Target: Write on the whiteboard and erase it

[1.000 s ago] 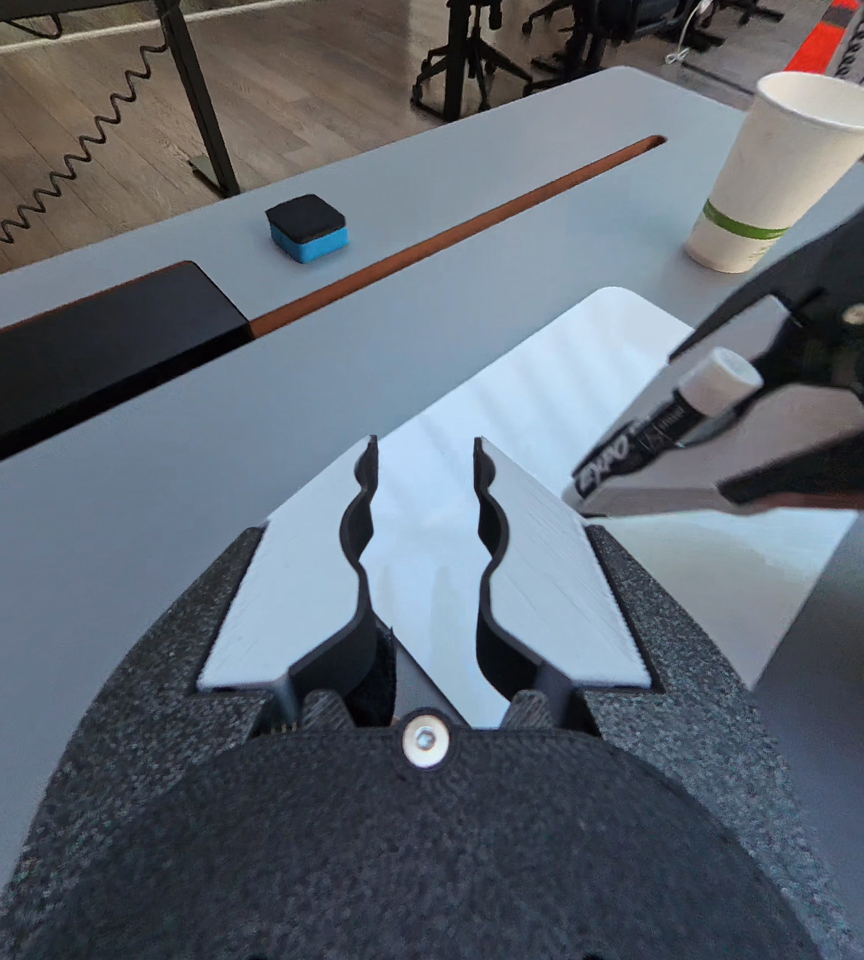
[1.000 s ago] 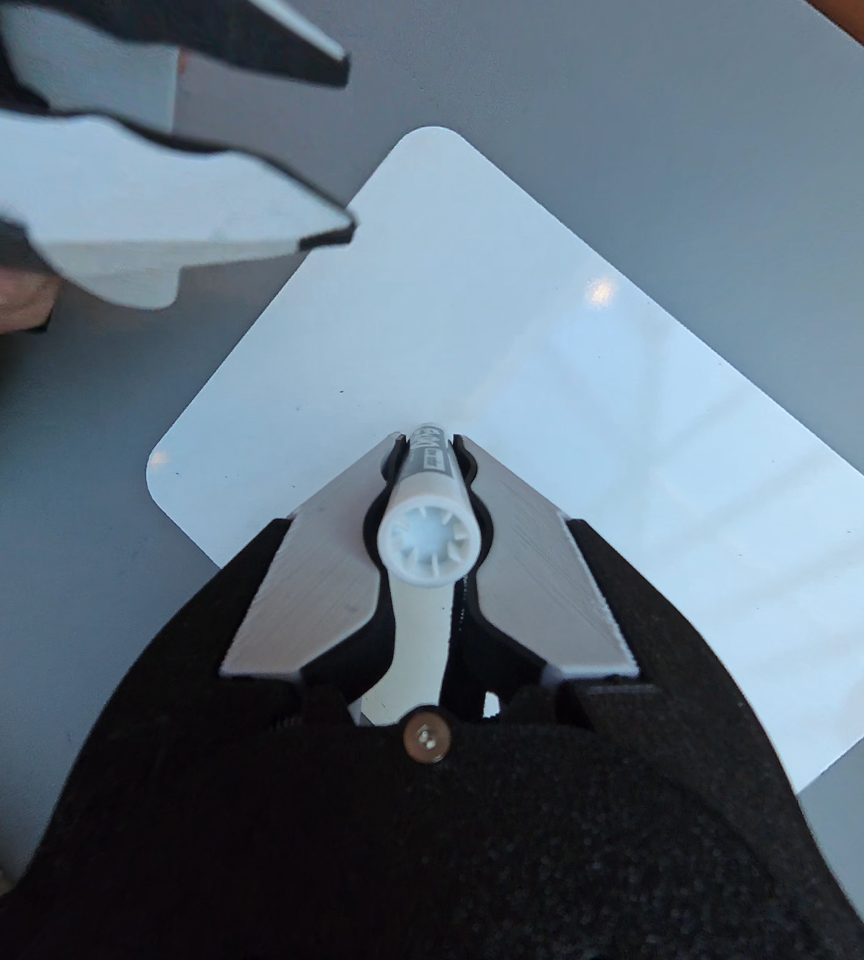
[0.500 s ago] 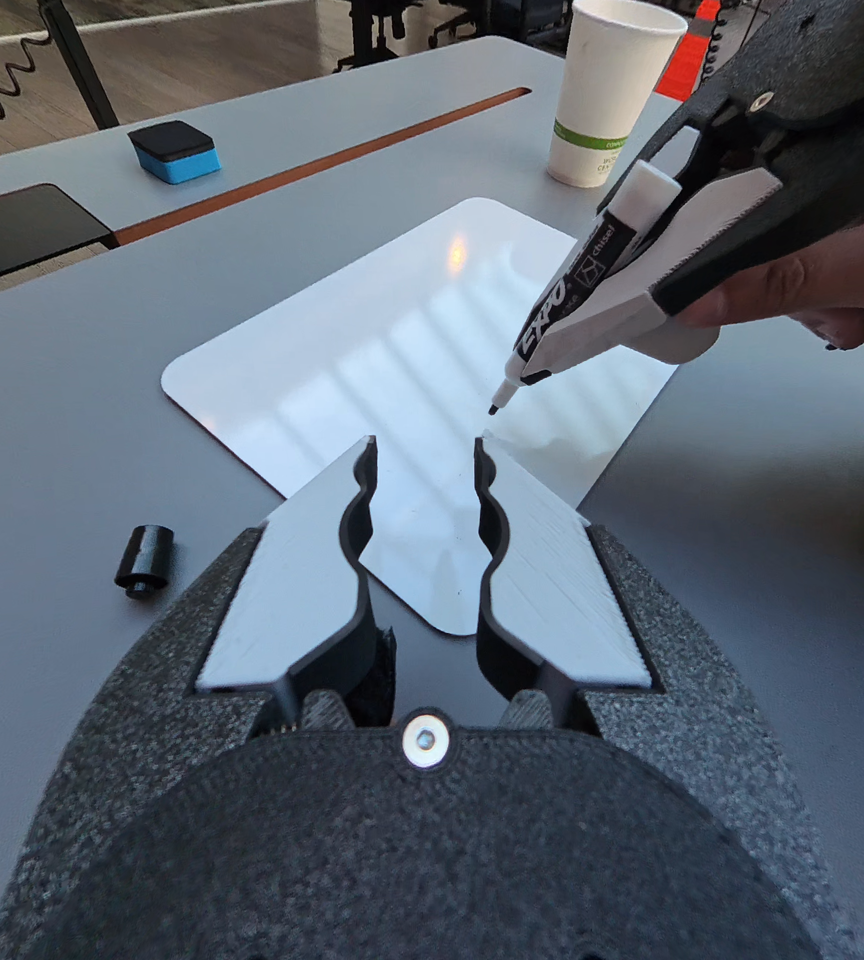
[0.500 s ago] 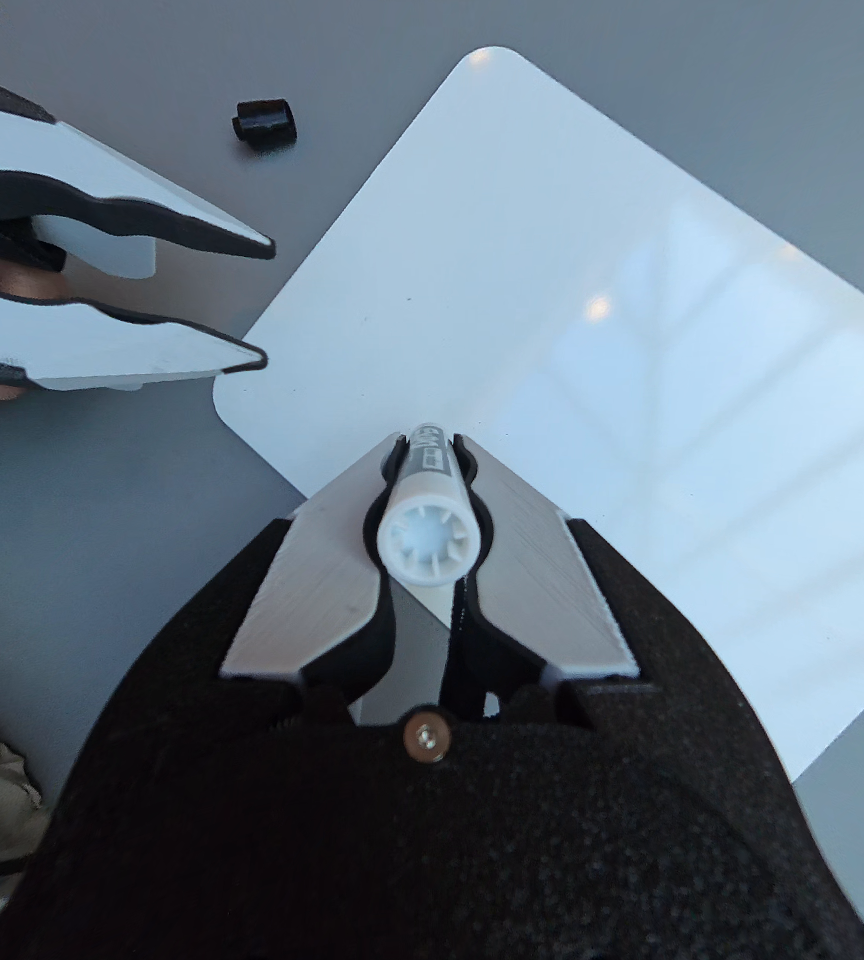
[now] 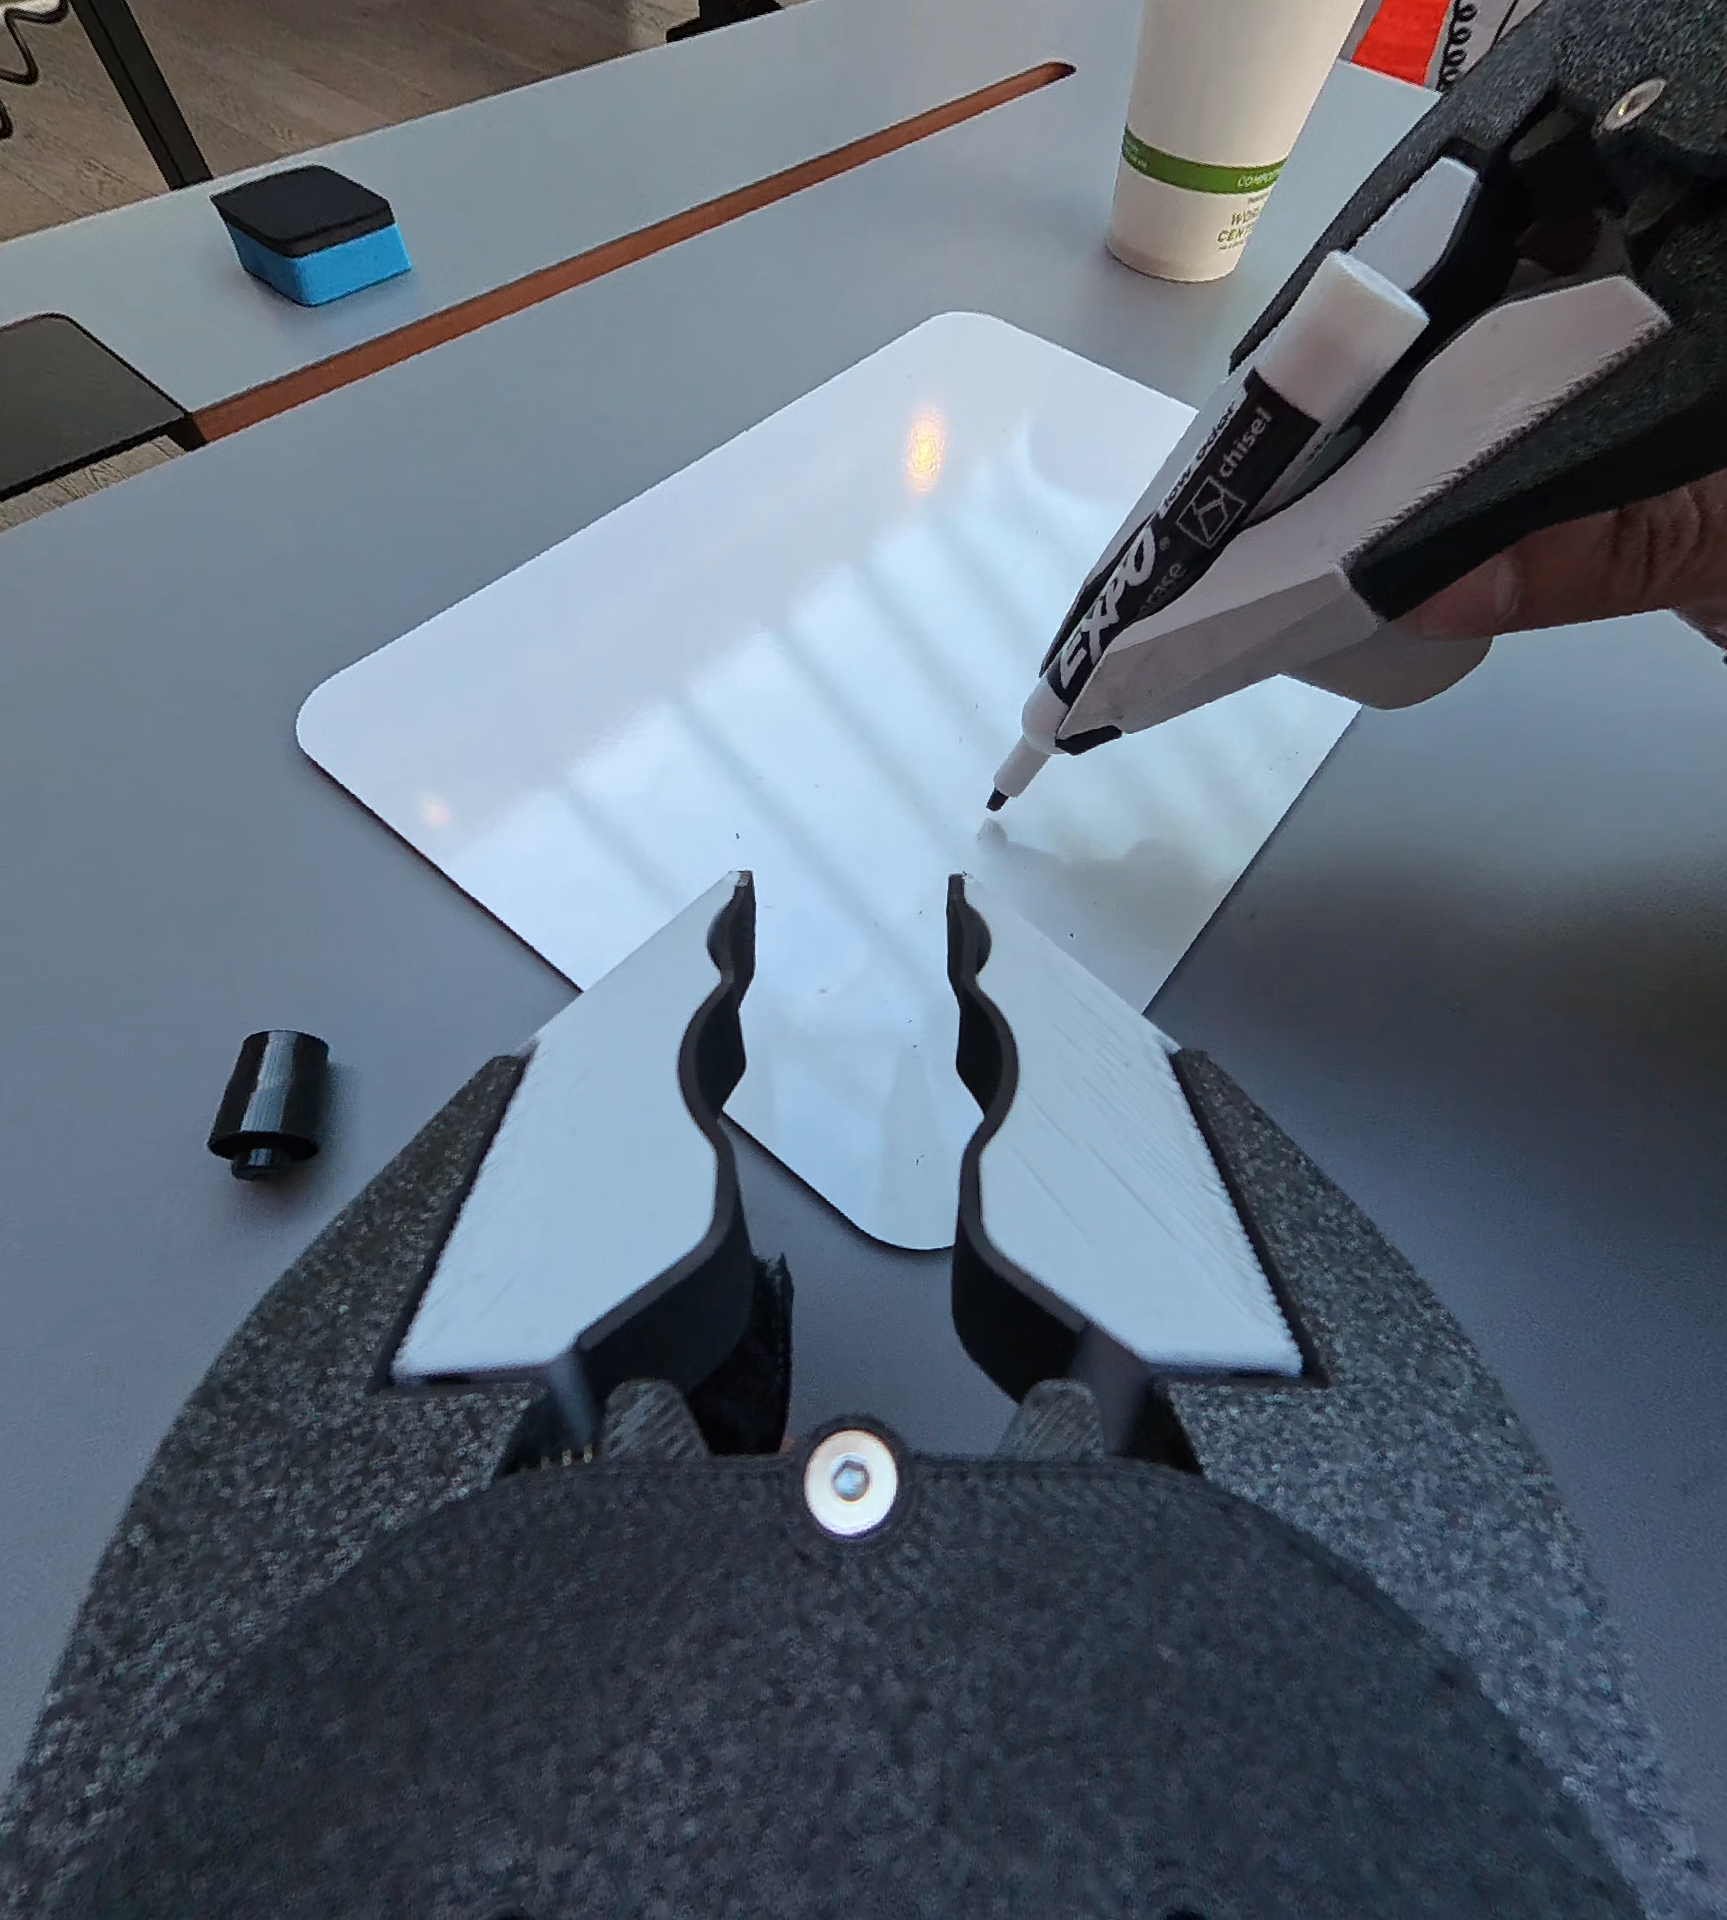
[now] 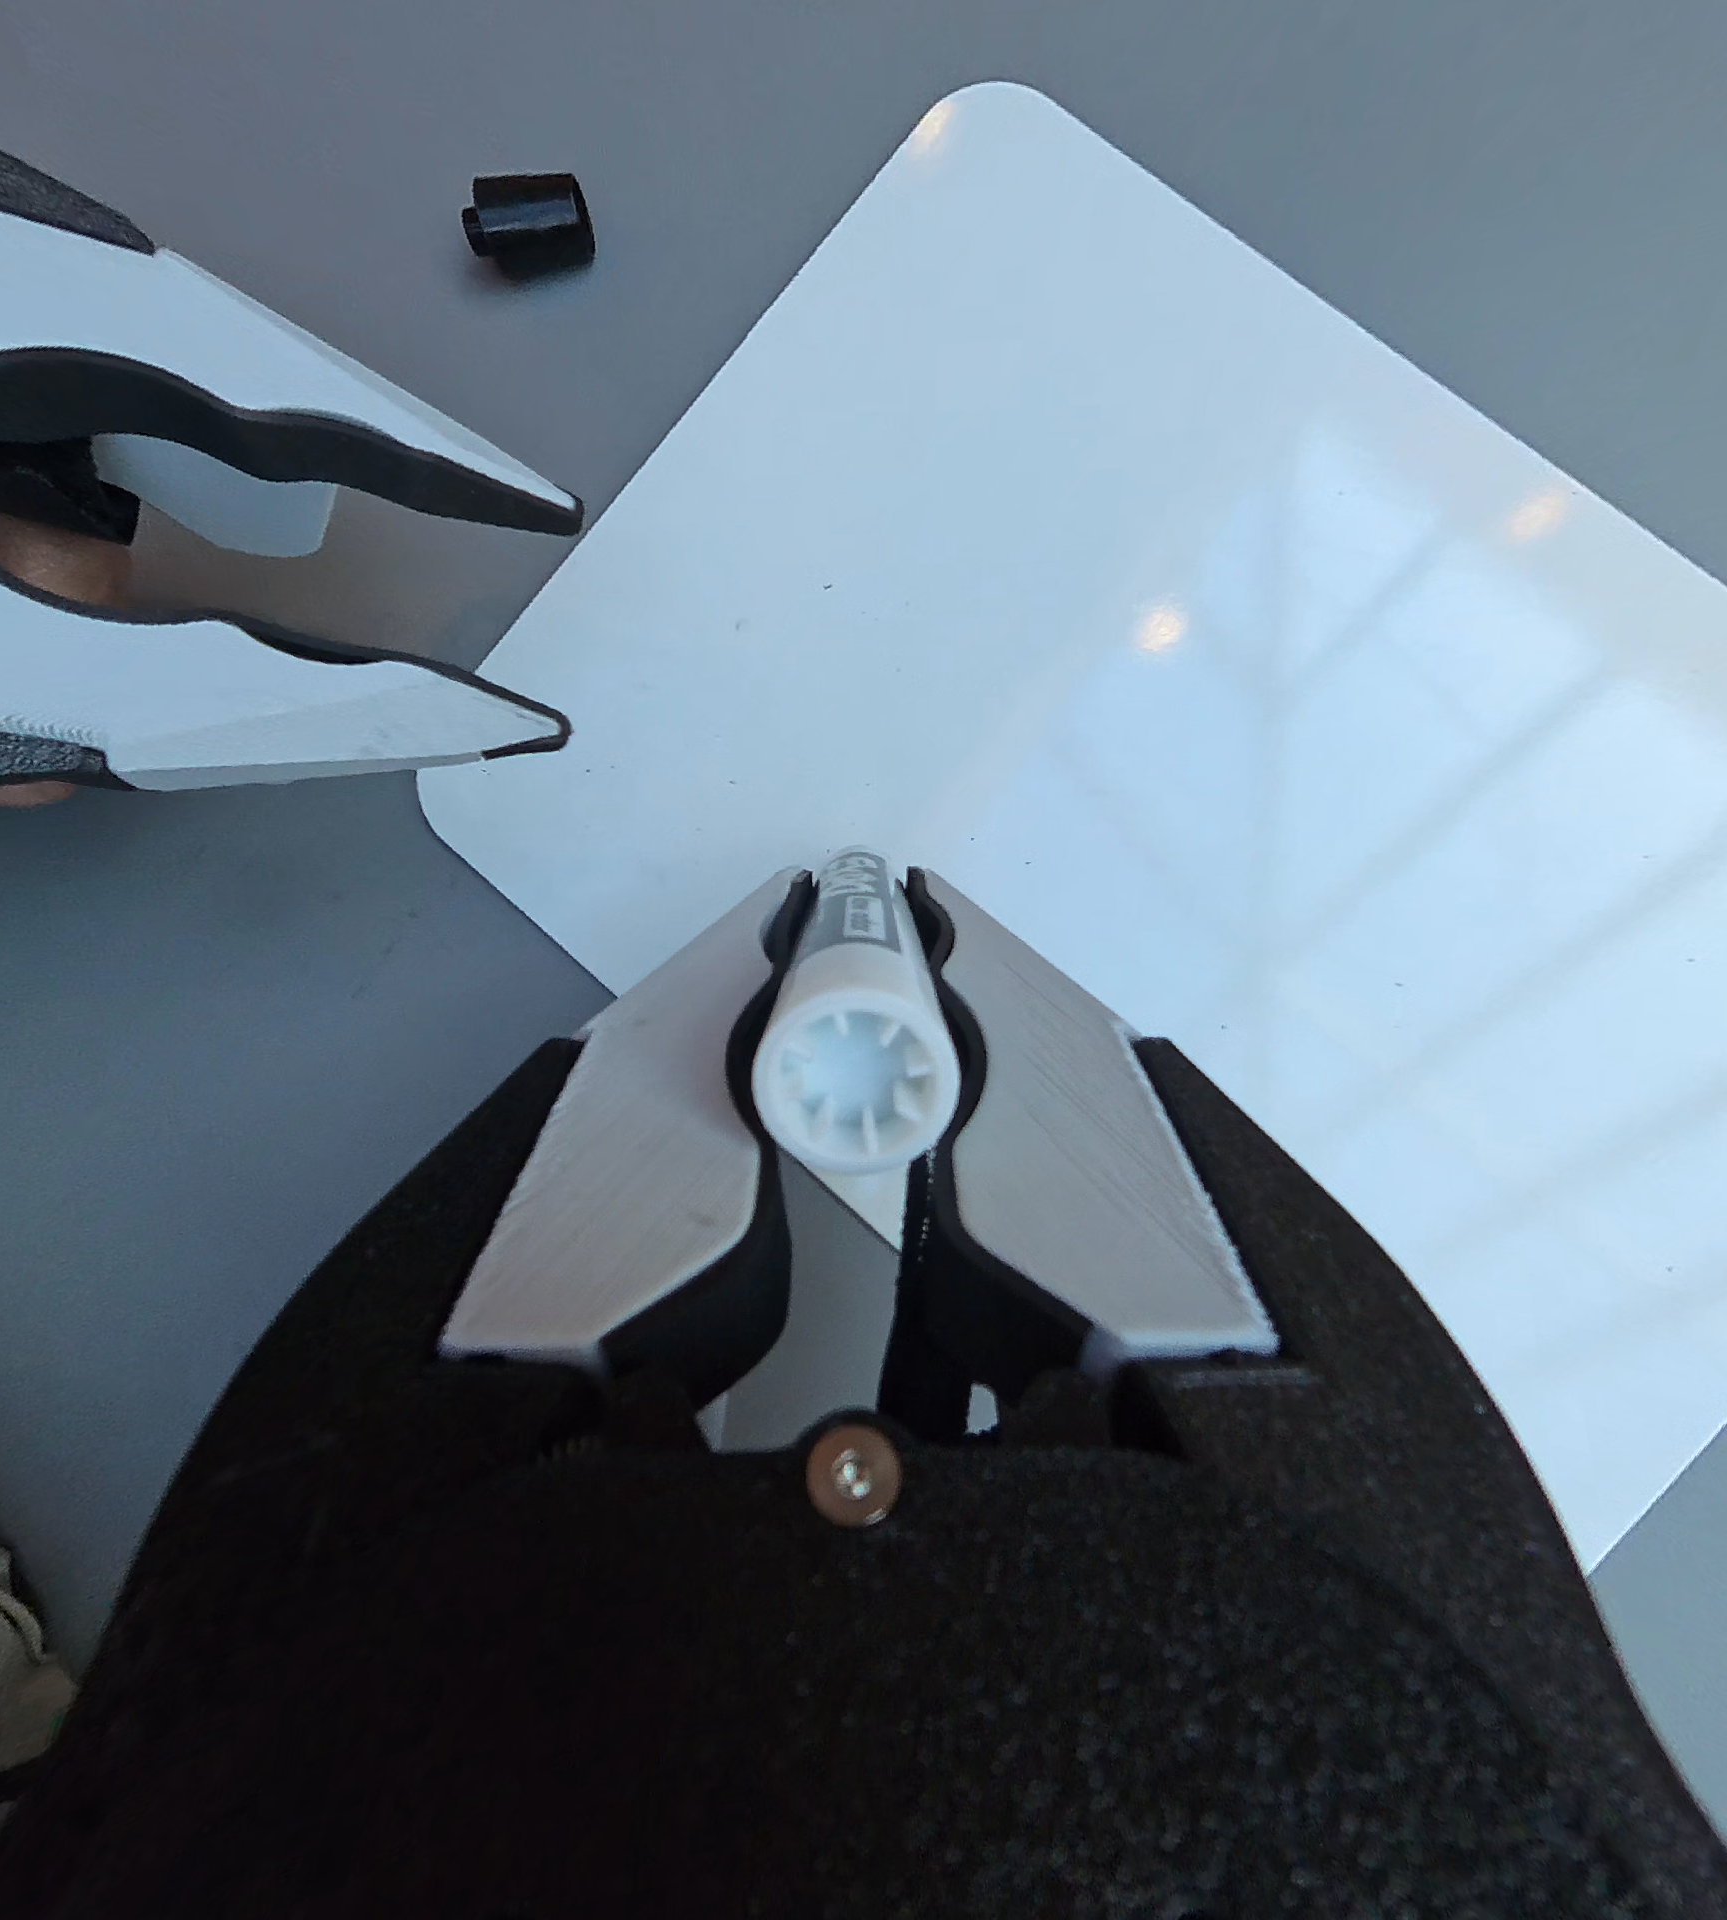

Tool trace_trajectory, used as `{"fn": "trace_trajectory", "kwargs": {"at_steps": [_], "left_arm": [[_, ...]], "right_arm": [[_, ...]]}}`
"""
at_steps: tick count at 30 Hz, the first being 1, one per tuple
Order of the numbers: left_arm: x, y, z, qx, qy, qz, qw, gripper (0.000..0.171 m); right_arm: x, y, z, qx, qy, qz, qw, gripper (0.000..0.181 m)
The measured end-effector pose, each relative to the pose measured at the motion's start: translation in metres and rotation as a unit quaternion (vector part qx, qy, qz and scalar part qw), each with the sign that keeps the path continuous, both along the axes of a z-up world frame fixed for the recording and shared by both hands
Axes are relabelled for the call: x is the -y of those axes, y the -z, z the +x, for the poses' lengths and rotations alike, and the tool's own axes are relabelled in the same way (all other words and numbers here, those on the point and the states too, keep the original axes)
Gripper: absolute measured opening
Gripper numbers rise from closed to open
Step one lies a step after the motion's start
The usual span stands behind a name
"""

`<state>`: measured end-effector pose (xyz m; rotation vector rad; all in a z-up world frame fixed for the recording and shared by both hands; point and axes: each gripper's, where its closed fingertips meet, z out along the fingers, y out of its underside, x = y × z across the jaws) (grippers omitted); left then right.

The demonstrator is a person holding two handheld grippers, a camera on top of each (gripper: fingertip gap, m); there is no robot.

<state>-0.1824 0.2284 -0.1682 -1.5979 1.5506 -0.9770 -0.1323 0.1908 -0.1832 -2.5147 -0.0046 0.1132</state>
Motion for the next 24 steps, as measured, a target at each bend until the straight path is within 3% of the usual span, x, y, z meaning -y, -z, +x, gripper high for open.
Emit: {"fn": "trace_trajectory", "kwargs": {"at_steps": [24], "left_arm": [[0.0011, -0.0101, -0.0015, 0.005, -0.002, 0.002, 1.000, 0.037]], "right_arm": [[0.0002, 0.0043, 0.0018, -0.007, -0.002, -0.011, 1.000, 0.018]]}}
